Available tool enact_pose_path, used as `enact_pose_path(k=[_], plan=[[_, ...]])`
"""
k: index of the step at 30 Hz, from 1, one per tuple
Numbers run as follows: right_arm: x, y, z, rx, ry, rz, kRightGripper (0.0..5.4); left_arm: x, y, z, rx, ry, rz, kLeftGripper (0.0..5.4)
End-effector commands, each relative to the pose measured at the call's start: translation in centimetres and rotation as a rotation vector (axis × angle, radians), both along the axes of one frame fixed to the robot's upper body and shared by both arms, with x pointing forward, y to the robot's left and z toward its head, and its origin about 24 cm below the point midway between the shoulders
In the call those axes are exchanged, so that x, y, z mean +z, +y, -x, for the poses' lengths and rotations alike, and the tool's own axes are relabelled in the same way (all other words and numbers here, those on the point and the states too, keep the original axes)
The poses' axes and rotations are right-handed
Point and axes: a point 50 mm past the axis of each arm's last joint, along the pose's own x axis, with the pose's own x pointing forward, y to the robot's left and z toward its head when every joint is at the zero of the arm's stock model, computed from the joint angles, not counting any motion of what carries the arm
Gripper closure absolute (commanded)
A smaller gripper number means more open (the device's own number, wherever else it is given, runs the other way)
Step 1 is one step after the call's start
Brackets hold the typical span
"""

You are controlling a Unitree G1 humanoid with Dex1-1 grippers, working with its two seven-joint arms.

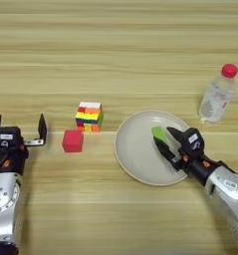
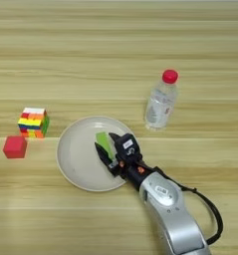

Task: Move the objects on the table

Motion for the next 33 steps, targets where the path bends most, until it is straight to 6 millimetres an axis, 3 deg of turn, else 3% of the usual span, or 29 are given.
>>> enact_pose_path(k=[1,10,18,25,33], plan=[[1.6,-0.5,-0.7,-0.039,-0.108,0.003,2.32,-0.3,-0.1,0.0,0.005,0.016,0.010,0.00],[5.9,-2.8,-3.2,-0.267,-0.401,0.007,1.21,-0.6,-0.2,0.0,0.003,0.028,0.009,0.00],[9.4,-2.2,-3.4,-0.264,-0.607,-0.056,0.01,-0.6,-0.3,0.0,0.000,0.024,0.009,0.00],[10.7,-4.6,-4.4,-0.430,-0.689,-0.029,0.01,-0.6,-0.3,0.0,-0.002,0.026,0.009,0.00],[9.6,-6.8,-5.9,-0.553,-0.641,0.023,0.01,-0.6,-0.5,-0.1,-0.005,0.025,0.010,0.00]])
